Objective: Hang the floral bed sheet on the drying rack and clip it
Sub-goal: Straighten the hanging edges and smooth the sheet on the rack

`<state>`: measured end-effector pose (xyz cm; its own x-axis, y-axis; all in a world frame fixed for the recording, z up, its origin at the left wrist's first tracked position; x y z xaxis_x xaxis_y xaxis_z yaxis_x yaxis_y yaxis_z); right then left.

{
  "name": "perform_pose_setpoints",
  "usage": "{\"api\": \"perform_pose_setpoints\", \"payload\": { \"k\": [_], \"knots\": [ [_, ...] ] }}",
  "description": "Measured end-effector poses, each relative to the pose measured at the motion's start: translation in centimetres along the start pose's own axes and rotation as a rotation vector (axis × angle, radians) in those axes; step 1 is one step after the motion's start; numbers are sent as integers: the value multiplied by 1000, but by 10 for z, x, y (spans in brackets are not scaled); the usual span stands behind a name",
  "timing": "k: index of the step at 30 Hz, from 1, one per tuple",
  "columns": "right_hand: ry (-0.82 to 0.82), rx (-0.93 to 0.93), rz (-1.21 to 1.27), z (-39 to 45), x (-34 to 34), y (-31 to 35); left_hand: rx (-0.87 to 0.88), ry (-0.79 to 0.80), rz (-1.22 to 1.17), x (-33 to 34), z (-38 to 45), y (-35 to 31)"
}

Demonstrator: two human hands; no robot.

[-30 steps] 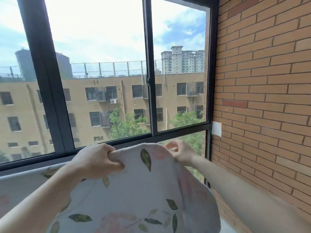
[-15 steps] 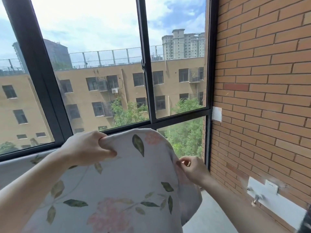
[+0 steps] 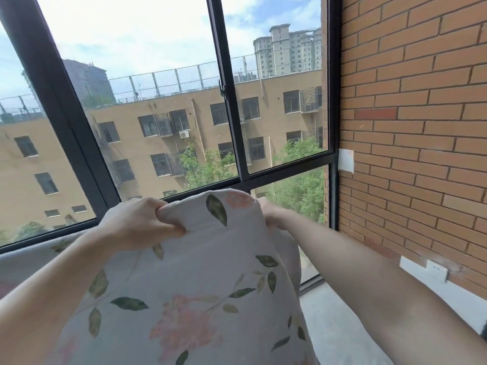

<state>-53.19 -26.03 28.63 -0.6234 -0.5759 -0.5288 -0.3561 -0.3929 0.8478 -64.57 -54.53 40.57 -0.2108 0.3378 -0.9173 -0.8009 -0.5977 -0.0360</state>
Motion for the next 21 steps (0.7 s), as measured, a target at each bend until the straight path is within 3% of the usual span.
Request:
{"api": "perform_pose_setpoints", "payload": {
  "k": [2,4,6,8,11,14,19,21],
  "knots": [
    [226,71,-138,-9,5,-23,-2,-5,22,1,0,5],
    [295,117,-159,-15,0,-42,7,-3,27,2,-1,10],
    [165,84,-42,-15,-10,-49,16,1,13,1,-1,14],
    [-24,4,241,-21,-24,-38,19,6,-1,1,-1,14],
    [-42,-101,533,-47,-28,-5,39,-5,-3,1,-1,7],
    [36,-186,474,-77,-8,4,47,-12,-36,4,-1,-3],
    [-105,-117,406,-88,9,-15,-11,-4,-85,6,4,-2],
    [-156,-168,383,-85,19,-19,-32,-5,-88,6,4,-1]
  ]
}}
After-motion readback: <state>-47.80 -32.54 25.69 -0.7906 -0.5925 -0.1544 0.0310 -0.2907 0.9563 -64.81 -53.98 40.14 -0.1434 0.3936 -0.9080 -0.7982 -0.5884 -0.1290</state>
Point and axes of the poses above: each hand's wrist, its own z-axis towards the middle knuckle, its own x-axis out of the palm, y = z × x, the point moved 3 cm from there along z, towards the middle knuckle, and after that the axes turned 7 degrees about -y, right-handed, at the moved point
